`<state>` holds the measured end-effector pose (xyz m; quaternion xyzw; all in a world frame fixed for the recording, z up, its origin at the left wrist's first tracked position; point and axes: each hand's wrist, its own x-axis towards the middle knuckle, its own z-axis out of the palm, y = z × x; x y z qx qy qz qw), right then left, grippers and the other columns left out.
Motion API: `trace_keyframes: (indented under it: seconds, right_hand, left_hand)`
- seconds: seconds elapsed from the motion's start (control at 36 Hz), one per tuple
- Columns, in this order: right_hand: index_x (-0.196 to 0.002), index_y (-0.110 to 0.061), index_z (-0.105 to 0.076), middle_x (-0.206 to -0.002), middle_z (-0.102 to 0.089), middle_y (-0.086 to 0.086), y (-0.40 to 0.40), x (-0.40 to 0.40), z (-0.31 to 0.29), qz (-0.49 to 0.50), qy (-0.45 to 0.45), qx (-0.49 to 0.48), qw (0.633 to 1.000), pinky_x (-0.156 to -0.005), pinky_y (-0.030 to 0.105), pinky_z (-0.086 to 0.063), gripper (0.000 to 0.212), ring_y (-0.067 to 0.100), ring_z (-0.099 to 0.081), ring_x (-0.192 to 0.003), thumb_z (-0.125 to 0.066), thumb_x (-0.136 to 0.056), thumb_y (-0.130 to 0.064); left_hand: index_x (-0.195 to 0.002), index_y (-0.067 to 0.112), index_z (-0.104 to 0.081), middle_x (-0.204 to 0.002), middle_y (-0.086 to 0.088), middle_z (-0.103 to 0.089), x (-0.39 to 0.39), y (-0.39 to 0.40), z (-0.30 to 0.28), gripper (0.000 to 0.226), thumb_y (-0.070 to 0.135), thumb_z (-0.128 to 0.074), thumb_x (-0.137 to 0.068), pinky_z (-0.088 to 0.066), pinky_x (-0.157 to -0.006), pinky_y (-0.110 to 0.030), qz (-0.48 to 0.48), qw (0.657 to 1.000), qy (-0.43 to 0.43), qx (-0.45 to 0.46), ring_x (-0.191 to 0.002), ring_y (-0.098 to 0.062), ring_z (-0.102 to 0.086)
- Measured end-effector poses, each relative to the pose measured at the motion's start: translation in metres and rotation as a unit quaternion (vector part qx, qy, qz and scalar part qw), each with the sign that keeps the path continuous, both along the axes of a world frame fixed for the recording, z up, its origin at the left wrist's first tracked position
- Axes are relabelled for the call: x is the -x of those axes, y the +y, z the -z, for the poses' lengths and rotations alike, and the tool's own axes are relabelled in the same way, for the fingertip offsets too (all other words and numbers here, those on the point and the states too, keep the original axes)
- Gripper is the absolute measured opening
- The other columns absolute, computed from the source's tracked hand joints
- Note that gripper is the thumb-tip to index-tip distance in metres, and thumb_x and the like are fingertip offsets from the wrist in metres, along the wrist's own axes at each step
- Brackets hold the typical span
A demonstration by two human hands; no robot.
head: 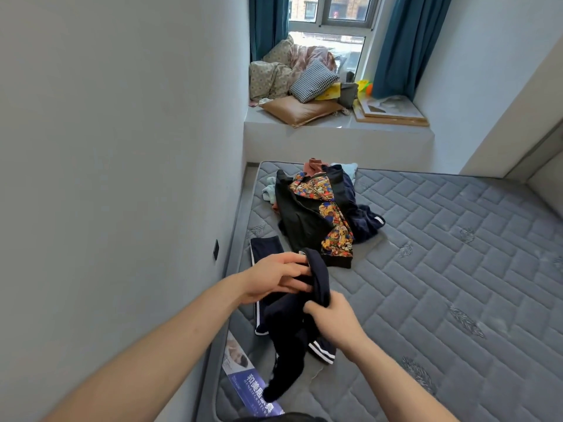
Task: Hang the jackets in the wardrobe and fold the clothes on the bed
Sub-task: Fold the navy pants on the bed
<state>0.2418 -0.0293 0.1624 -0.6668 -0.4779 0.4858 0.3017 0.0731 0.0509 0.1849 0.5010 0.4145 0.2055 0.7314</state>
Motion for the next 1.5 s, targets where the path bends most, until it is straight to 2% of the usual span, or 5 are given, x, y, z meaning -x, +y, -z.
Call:
trace_keyframes:
  seconds: [0.33, 0.58, 0.97, 1.22, 1.5]
  right_hand:
    - [-0.073, -0.010, -0.048, -0.070, -0.050, 0.006, 0.014, -0.012, -0.008, 0.294, 0.472, 0.131, 0.821, -0.057, 0.027, -0.057, 0.021, 0.018, -0.055, -0.061, -0.045, -0.090, 0.002]
    - [-0.092, 0.005, -0.061, -0.090, -0.061, 0.016, 0.014, -0.003, -0.019, 0.239, 0.562, 0.124, 0.782, -0.081, 0.029, -0.059, 0.023, 0.025, -0.062, -0.081, -0.048, -0.073, 0.002]
    - [-0.132, -0.011, -0.048, -0.125, -0.058, 0.018, -0.019, -0.072, 0.036, 0.268, 0.266, 0.180, 0.908, -0.089, 0.046, -0.058, 0.038, 0.038, -0.069, -0.104, -0.062, -0.097, -0.009]
    - [-0.138, -0.039, -0.045, -0.131, -0.056, -0.019, -0.040, -0.029, 0.031, -0.155, -0.049, 0.074, 0.984, -0.095, 0.016, -0.047, 0.085, -0.005, -0.055, -0.117, -0.090, -0.066, -0.029]
    - [-0.063, -0.036, -0.056, -0.061, -0.060, -0.015, -0.032, -0.052, 0.043, -0.100, -0.249, -0.009, 0.963, -0.062, 0.031, -0.044, 0.027, 0.004, -0.054, -0.061, -0.071, -0.085, -0.038]
  left_hand:
    - [-0.122, 0.035, -0.047, -0.100, 0.023, -0.065, 0.012, -0.090, 0.092, 0.073, 0.055, -0.083, -0.061, -0.046, -0.070, -0.007, 0.149, 0.950, 0.270, -0.049, -0.083, 0.014, -0.062]
    - [-0.126, 0.025, -0.057, -0.114, -0.006, -0.072, -0.009, -0.081, 0.108, 0.042, 0.034, -0.058, -0.084, -0.054, -0.083, -0.038, -0.056, 0.893, 0.403, -0.191, -0.106, -0.032, -0.067]
    - [-0.071, 0.022, -0.045, -0.066, 0.005, -0.056, 0.036, -0.024, 0.062, 0.022, 0.043, -0.041, -0.074, -0.038, -0.059, -0.032, 0.005, 0.903, 0.363, -0.231, -0.061, -0.012, -0.051]
    - [-0.053, 0.020, -0.050, -0.047, 0.004, -0.047, 0.007, -0.026, 0.029, 0.040, 0.055, -0.054, -0.072, -0.039, -0.056, -0.033, 0.120, 0.881, 0.368, -0.272, -0.048, -0.013, -0.042]
    - [-0.058, 0.019, -0.055, -0.054, 0.007, -0.056, 0.025, -0.013, 0.022, 0.050, 0.067, -0.070, -0.057, -0.050, -0.059, -0.035, 0.174, 0.844, 0.418, -0.287, -0.053, -0.011, -0.053]
